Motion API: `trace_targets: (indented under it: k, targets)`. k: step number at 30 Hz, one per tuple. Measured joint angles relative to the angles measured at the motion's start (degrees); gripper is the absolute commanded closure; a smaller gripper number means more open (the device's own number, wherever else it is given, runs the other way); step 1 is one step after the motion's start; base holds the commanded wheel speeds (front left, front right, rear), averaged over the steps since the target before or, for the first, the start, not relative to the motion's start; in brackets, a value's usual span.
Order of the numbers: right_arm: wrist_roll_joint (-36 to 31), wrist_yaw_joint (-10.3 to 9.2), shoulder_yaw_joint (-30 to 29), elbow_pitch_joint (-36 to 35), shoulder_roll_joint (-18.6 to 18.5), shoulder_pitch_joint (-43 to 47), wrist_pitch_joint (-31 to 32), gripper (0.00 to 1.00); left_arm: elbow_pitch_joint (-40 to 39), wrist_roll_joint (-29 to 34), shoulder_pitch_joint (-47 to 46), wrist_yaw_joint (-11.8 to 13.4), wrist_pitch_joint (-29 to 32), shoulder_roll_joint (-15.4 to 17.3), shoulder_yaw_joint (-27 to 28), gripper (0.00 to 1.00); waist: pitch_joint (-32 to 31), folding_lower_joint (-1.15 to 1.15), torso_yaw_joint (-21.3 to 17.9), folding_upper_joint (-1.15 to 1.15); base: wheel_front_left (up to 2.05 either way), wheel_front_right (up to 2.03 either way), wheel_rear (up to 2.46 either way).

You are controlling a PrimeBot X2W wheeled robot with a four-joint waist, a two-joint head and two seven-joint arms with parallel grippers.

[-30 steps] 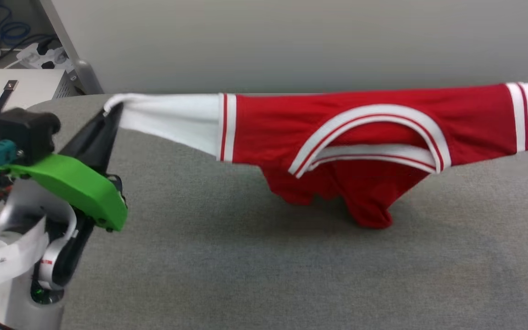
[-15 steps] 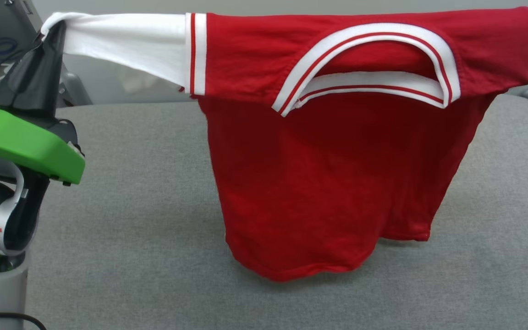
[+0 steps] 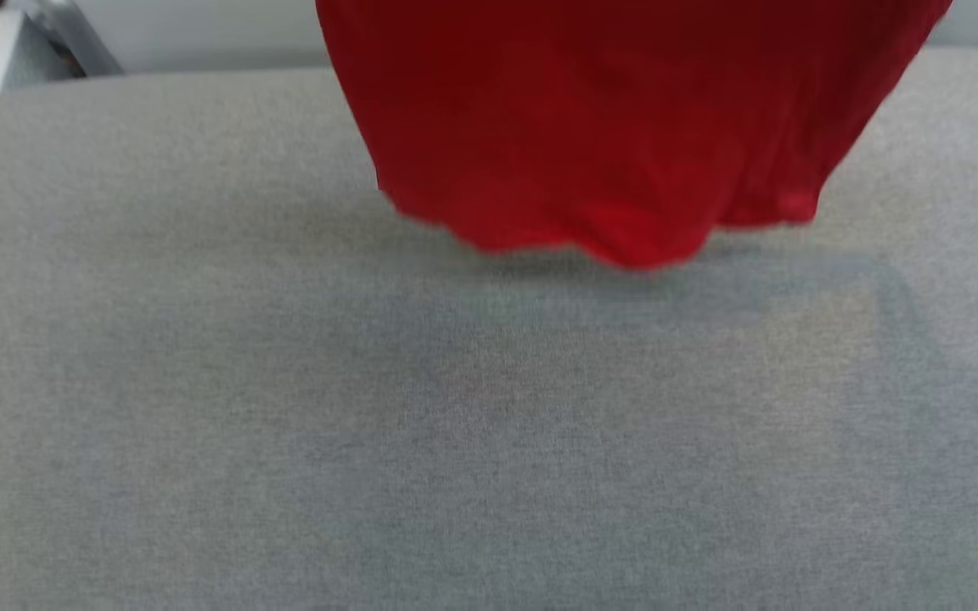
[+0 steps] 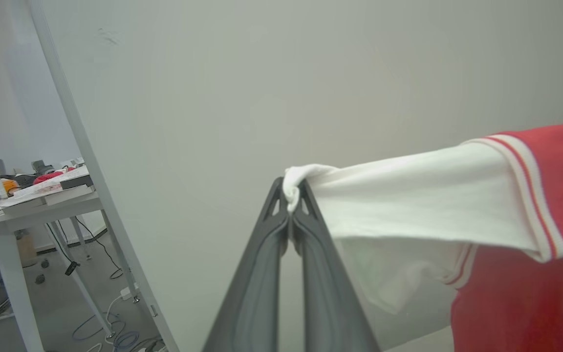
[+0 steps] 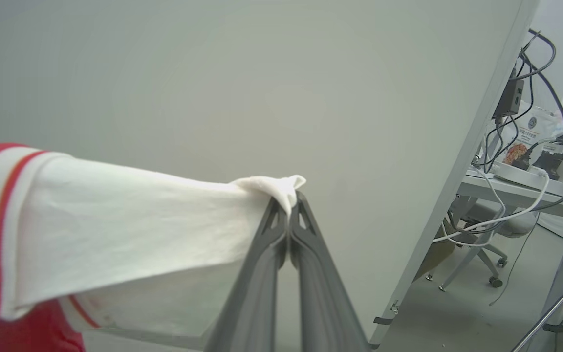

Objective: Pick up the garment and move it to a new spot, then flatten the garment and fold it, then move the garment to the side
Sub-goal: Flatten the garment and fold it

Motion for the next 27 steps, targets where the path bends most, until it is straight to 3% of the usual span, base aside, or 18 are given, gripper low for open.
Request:
trace_targets:
  k: [11, 16, 21, 27]
  targets:
    - [-7.4, 0.01, 1.8, 17.3, 6.4, -25.6, -11.2, 1.0, 20.8, 4.5, -28.6, -2.1, -10.5, 0.5, -5.9, 1.0, 14.6, 0.02, -0.3, 0.0, 0.0, 0.0, 0.0]
    - [-11.0, 0.01, 1.9, 25.8, 9.3, -35.1, -16.1, 1.0, 31.7, 6.7, -39.7, -2.5, -17.2, -0.9, -8.2, 1.0, 20.7, 0.02, -0.4, 0.0, 0.0, 0.0, 0.0]
    - [-13.8, 0.01, 1.7, 32.9, 11.4, -40.7, -20.9, 1.0, 40.5, 7.4, -45.9, -2.6, -23.5, -2.7, -8.7, 1.0, 25.3, 0.02, -0.2, 0.0, 0.0, 0.0, 0.0]
    - [-14.3, 0.01, 1.1, 39.5, 13.4, -40.5, -24.9, 1.0, 47.6, 7.4, -45.8, -2.7, -29.4, -4.1, -11.0, 1.0, 28.3, 0.02, 0.6, 0.0, 0.0, 0.0, 0.0]
